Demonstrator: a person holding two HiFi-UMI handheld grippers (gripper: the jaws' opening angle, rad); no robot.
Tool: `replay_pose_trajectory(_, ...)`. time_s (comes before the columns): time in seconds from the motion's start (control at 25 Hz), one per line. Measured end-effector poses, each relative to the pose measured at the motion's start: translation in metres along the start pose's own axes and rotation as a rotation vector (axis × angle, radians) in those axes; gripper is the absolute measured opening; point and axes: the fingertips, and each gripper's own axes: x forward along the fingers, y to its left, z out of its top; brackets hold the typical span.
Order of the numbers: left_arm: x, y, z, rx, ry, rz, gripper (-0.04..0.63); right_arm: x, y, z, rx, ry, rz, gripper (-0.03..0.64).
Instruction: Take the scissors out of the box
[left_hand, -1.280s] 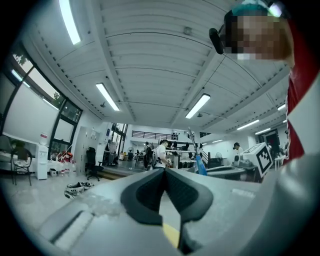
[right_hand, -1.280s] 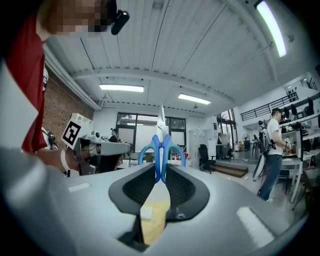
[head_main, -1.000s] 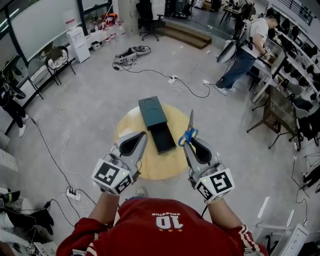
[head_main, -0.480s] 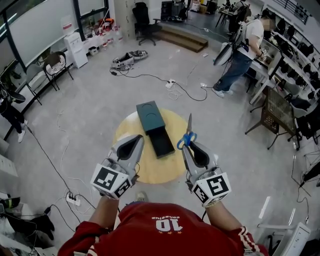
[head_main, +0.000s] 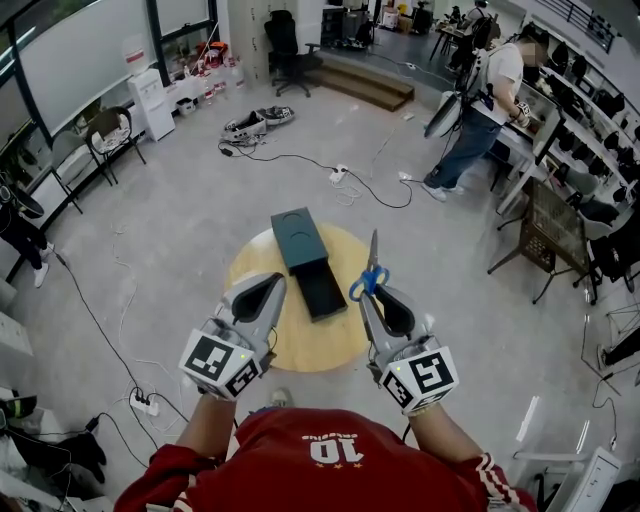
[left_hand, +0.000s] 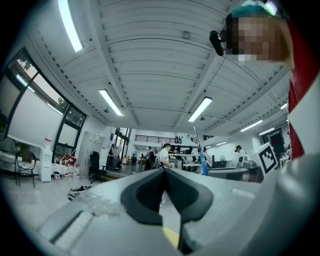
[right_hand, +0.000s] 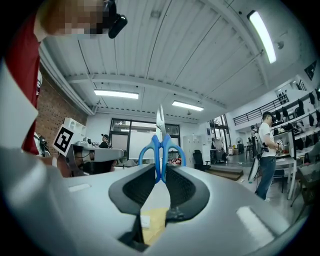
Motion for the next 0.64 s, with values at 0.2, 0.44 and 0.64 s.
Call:
replay_pose_trajectory(0.2, 0.0008, -0.0026, 0.0007, -0.002, -0.006, -0.007, 0.003, -0.0029, -0.0015, 0.0008, -0.005, -0.008, -0.001, 0.067)
replay_pose_trajectory(0.44, 0.0005, 0.0030, 0.0014, 0.017, 0.001, -0.006, 0.003, -0.0005, -0.0018, 0.0018, -0.006, -0.013, -0.015, 0.067)
replay_pose_trajectory(0.64, -0.0016, 0.0054, 0.0044, 0.018, 0.000, 0.000, 0.003, 0.0009, -0.0002, 0.0050, -0.005, -0.013, -0.012, 0.067)
